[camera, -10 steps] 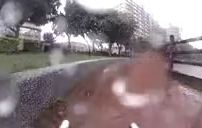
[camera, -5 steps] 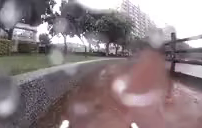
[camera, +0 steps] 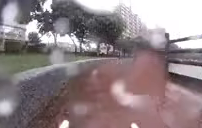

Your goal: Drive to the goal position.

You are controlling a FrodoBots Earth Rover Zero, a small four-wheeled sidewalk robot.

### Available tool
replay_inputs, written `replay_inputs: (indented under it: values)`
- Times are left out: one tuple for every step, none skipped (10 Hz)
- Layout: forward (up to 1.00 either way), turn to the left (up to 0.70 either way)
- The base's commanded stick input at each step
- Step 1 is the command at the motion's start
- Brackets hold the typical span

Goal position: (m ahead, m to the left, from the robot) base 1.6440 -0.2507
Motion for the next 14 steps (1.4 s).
replay_inputs:
  values:
    - [0.04,0.0]
    - [0.28,0.0]
    - [0.52,0.0]
    - [0.7,0.0]
    - [0.7,0.0]
    - [0.7,0.0]
    - [0.7,0.0]
    - [0.7,0.0]
    - [0.7,0.0]
    - [0.7,-0.09]
    - [0.7,-0.24]
    - [0.7,-0.27]
    - [0.7,-0.27]
    - [0.7,-0.27]
